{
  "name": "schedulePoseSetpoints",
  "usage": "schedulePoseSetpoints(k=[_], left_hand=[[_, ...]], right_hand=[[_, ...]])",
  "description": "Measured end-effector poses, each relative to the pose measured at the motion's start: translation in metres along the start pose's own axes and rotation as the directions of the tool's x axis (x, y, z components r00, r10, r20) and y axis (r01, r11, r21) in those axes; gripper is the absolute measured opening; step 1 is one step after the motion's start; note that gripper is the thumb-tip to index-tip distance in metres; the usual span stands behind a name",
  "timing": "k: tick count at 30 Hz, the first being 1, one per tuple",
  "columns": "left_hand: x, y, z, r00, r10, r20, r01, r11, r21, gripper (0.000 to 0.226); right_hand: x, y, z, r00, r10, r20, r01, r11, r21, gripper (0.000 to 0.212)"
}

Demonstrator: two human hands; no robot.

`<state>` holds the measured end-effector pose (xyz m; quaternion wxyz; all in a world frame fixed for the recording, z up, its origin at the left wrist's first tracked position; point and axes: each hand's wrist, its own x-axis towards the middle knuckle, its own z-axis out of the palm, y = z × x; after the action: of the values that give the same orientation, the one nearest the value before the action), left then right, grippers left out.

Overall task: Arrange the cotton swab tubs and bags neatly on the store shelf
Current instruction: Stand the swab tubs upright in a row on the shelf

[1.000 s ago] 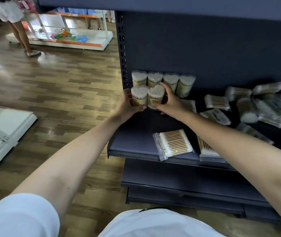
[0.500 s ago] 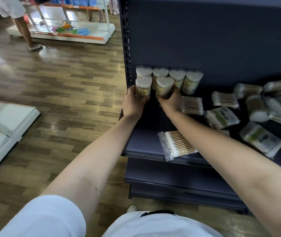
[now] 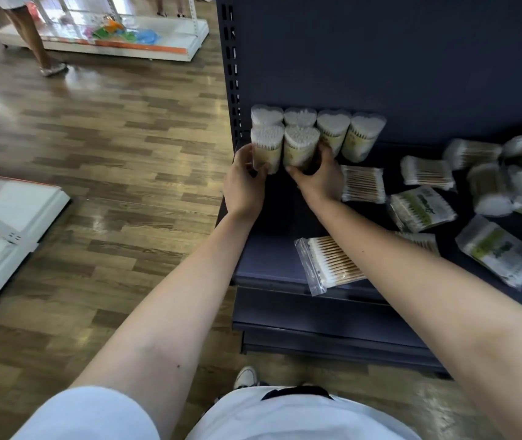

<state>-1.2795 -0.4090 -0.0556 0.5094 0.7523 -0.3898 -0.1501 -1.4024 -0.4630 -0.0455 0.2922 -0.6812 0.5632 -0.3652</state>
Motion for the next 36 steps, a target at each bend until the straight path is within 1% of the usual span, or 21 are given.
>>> schedulePoseSetpoints(k=[4, 7, 11, 13, 16, 18, 21, 25, 29, 32, 36], left_hand=[[0.0019, -0.001, -0.0002, 1.0, 0.001, 0.026, -0.002, 1.0, 0.022, 0.053], [0.0031, -0.0035, 0.0001, 0.996, 0.038, 0.083, -0.042, 0.998, 0.041, 0.061], [0.0027, -0.0049, 0.0012, 0.993, 0.06, 0.1, -0.069, 0.994, 0.089, 0.069], [0.003, -0.0063, 0.0021, 0.992, 0.073, 0.101, -0.083, 0.992, 0.1, 0.067], [0.0029, -0.0085, 0.0026, 0.988, 0.107, 0.113, -0.12, 0.986, 0.114, 0.056], [0.0019, -0.0071, 0.0032, 0.987, 0.107, 0.123, -0.124, 0.983, 0.132, 0.052], [0.0008, -0.0024, 0.0033, 0.993, 0.054, 0.107, -0.07, 0.986, 0.151, 0.053], [0.0, -0.0025, 0.003, 0.994, 0.084, 0.07, -0.091, 0.991, 0.097, 0.055], [0.0005, -0.0033, 0.0026, 0.998, 0.046, 0.051, -0.048, 0.998, 0.038, 0.056], [0.0001, -0.0021, 0.0012, 0.997, 0.066, 0.043, -0.067, 0.998, 0.016, 0.058], [-0.0004, -0.0021, 0.0004, 0.999, 0.042, 0.018, -0.042, 0.999, -0.014, 0.059]], right_hand=[[0.0007, 0.0016, 0.0008, 1.0, -0.015, -0.005, 0.015, 1.0, 0.006, 0.074], [0.0015, 0.0027, 0.0015, 1.0, 0.007, -0.011, -0.007, 1.0, 0.014, 0.074], [0.0013, 0.0034, 0.0024, 0.999, 0.037, -0.028, -0.036, 0.998, 0.047, 0.065], [0.0012, 0.0031, 0.0023, 0.999, 0.027, -0.03, -0.026, 0.999, 0.039, 0.063], [0.0016, 0.0033, 0.0017, 1.0, 0.015, -0.024, -0.014, 0.999, 0.037, 0.062], [0.0015, 0.0033, 0.0017, 1.0, 0.017, -0.019, -0.016, 0.999, 0.041, 0.06], [0.0008, 0.0029, 0.0023, 1.0, 0.02, -0.009, -0.02, 0.999, 0.03, 0.058], [0.001, 0.0017, 0.0022, 0.999, 0.033, -0.015, -0.033, 0.998, 0.045, 0.06], [0.0003, 0.0022, 0.0029, 0.999, 0.036, -0.002, -0.036, 0.998, 0.044, 0.059], [0.0007, 0.0033, 0.0029, 0.999, 0.041, 0.009, -0.042, 0.998, 0.049, 0.058], [0.0012, 0.0041, 0.0028, 0.999, 0.029, 0.017, -0.03, 0.998, 0.046, 0.057]])
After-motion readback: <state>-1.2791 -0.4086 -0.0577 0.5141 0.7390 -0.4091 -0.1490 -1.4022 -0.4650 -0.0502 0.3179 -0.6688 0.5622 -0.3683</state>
